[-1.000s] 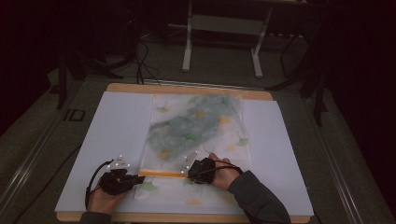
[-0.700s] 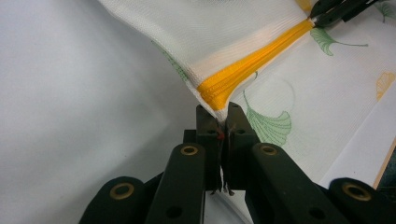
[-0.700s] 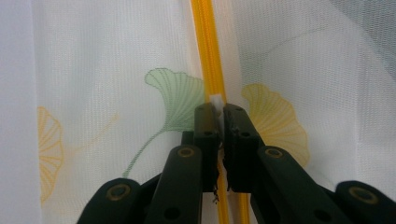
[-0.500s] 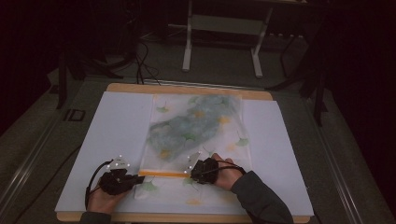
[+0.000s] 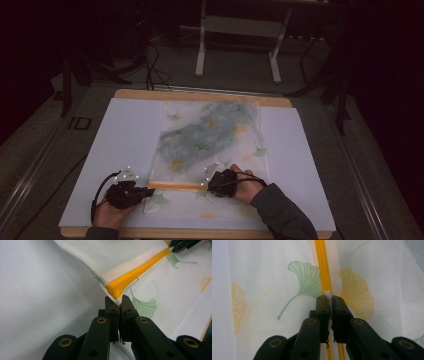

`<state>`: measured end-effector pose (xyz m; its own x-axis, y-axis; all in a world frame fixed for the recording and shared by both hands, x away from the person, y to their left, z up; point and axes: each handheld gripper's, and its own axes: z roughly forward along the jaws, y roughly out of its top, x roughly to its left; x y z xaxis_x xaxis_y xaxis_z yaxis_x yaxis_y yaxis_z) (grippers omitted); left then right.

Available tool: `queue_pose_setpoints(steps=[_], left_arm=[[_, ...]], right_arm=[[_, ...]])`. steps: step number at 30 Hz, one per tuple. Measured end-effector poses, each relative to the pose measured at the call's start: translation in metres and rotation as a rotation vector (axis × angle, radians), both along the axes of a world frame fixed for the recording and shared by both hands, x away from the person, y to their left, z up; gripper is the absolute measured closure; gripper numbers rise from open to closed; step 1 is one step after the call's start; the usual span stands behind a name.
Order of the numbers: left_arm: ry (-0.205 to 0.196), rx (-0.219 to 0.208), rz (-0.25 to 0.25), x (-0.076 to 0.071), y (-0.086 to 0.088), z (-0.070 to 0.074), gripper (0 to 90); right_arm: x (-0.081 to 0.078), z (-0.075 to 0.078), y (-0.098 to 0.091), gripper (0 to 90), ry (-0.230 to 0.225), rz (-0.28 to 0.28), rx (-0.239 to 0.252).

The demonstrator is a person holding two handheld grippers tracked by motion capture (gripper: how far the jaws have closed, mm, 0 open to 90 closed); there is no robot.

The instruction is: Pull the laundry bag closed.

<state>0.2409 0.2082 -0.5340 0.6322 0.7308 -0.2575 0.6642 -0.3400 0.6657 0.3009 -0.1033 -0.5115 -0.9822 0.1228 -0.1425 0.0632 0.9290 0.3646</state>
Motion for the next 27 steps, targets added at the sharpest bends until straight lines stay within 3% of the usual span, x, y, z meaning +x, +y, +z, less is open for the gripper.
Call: queue_pose_setpoints(steps=[27], left_arm=[[0.002, -0.001, 0.006, 0.000, 0.000, 0.000, 87.3]], right_arm=[[0.001, 0.001, -0.026, 84.9, -0.003, -0.035, -0.013]])
